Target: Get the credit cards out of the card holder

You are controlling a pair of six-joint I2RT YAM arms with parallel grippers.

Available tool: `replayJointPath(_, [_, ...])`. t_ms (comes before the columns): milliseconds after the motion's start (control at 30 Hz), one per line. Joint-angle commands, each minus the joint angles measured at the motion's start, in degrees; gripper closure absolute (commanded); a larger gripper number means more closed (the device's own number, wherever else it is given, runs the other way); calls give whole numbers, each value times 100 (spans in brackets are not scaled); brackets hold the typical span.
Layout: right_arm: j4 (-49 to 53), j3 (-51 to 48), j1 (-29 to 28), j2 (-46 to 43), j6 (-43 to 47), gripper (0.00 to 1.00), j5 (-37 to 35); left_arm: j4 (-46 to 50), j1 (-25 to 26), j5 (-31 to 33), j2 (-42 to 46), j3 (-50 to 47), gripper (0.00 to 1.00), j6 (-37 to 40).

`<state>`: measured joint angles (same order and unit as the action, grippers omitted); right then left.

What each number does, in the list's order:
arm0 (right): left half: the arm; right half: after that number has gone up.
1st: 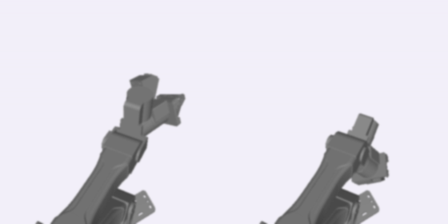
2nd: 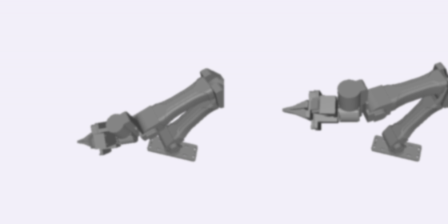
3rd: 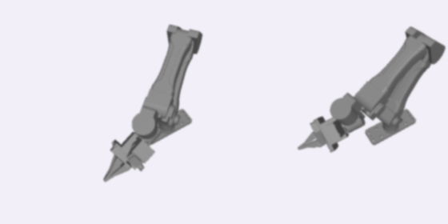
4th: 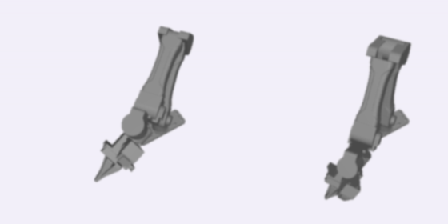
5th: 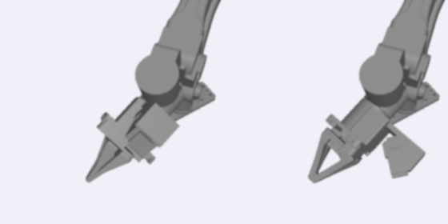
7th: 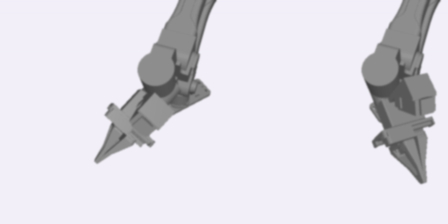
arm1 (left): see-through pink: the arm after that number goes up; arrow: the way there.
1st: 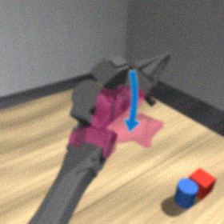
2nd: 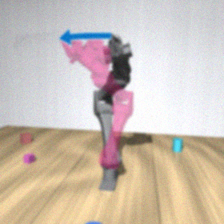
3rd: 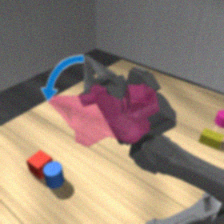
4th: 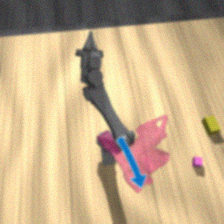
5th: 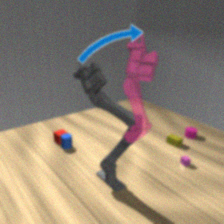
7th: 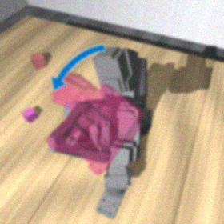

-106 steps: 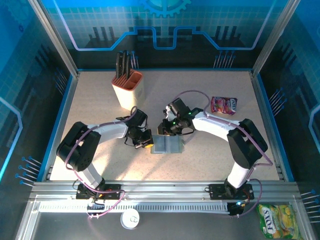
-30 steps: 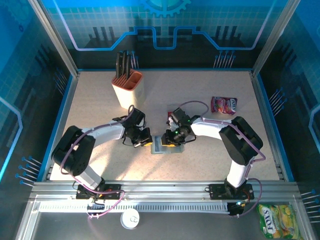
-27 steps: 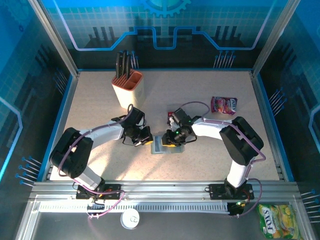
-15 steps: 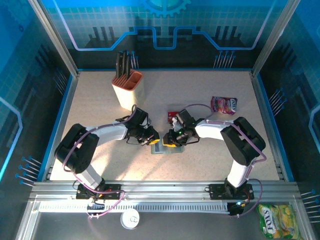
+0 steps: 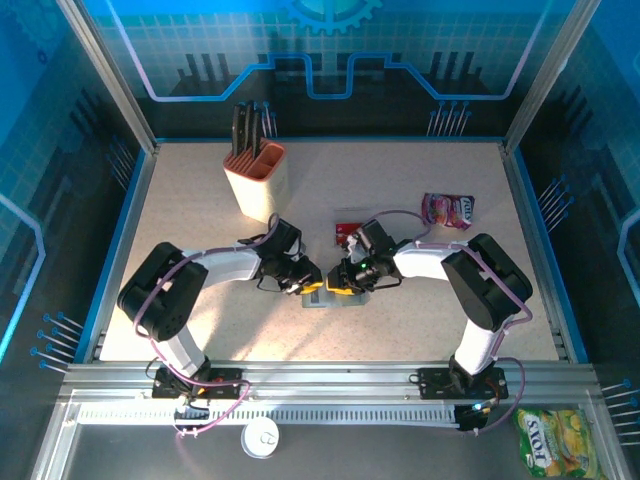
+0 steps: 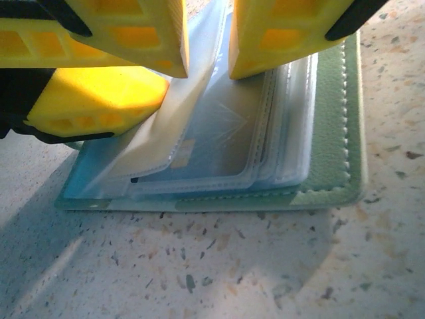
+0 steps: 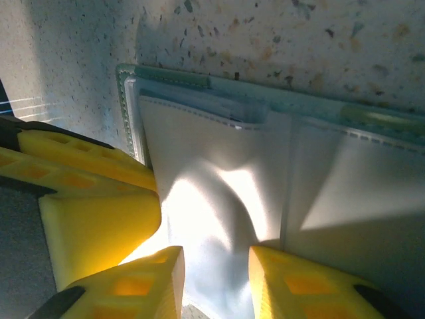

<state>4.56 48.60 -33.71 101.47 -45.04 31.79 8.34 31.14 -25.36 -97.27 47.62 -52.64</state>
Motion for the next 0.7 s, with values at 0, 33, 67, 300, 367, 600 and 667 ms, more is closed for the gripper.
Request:
replayJointPath(0, [-56,-141,76,59,-62,67,85,-60,81,-113,-148,99,76,-112])
replayJointPath(33, [-89,-164,84,57,-74,67,98,-61,81,-119,-162,104,76,-122])
replayJointPath(67, [-125,-175,89,61,-89,67,116,-78,81,-127,-174,108,77,-130])
replayJointPath(300, [-422,-281,98,-59,-194,67,255,-59,103,-139,-113,168,84,-161])
replayJointPath(367, [-416,-270,102,-154,-189,67,262,-1,97,-133,-60,203,84,-164])
replayJointPath(600, [-84,-212,195,-704,-25,67,117,186,136,-93,59,434,83,-141])
replayJointPath(667, [132,-199,265,-897,76,67,21,204,180,-95,13,552,83,-157])
